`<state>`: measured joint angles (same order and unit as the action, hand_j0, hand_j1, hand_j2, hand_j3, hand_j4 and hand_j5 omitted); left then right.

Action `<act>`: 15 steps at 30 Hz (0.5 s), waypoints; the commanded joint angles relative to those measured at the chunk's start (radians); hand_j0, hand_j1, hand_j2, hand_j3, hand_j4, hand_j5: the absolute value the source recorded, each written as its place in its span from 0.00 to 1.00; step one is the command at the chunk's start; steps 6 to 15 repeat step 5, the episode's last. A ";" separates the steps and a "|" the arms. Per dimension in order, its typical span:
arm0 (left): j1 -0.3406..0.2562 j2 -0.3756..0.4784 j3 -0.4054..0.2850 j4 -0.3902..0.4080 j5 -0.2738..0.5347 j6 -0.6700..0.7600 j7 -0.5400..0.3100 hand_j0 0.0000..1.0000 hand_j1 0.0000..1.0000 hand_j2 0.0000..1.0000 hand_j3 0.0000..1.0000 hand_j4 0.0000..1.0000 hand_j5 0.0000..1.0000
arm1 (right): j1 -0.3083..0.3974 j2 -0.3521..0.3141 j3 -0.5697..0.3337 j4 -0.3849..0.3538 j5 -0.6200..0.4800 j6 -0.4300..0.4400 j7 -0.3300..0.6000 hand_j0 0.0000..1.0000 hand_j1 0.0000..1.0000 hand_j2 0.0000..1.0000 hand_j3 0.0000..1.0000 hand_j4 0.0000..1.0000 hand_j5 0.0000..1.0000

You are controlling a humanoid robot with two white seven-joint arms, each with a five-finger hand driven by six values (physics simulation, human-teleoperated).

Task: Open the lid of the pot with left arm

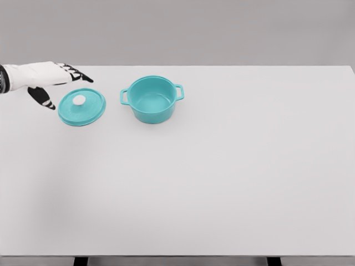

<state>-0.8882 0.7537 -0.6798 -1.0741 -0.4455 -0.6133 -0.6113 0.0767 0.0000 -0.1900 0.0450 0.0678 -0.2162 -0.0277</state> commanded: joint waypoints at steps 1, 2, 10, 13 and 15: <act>0.000 -0.002 0.005 -0.044 0.016 0.002 0.000 1.00 1.00 1.00 1.00 1.00 1.00 | 0.000 0.000 0.000 -0.001 0.000 0.000 0.000 1.00 1.00 1.00 1.00 1.00 1.00; 0.002 -0.004 0.003 -0.046 0.014 0.002 0.000 1.00 1.00 1.00 1.00 1.00 1.00 | 0.000 0.000 0.000 0.001 0.000 0.000 0.000 1.00 1.00 1.00 1.00 1.00 1.00; 0.032 -0.002 0.019 -0.044 0.021 0.002 0.000 1.00 1.00 1.00 1.00 1.00 1.00 | 0.000 0.000 0.000 -0.001 0.000 0.000 0.000 1.00 1.00 1.00 1.00 1.00 1.00; 0.032 -0.002 0.019 -0.044 0.021 0.002 0.000 1.00 1.00 1.00 1.00 1.00 1.00 | 0.000 0.000 0.000 -0.001 0.000 0.000 0.000 1.00 1.00 1.00 1.00 1.00 1.00; 0.032 -0.002 0.019 -0.044 0.021 0.002 0.000 1.00 1.00 1.00 1.00 1.00 1.00 | 0.000 0.000 0.000 -0.001 0.000 0.000 0.000 1.00 1.00 1.00 1.00 1.00 1.00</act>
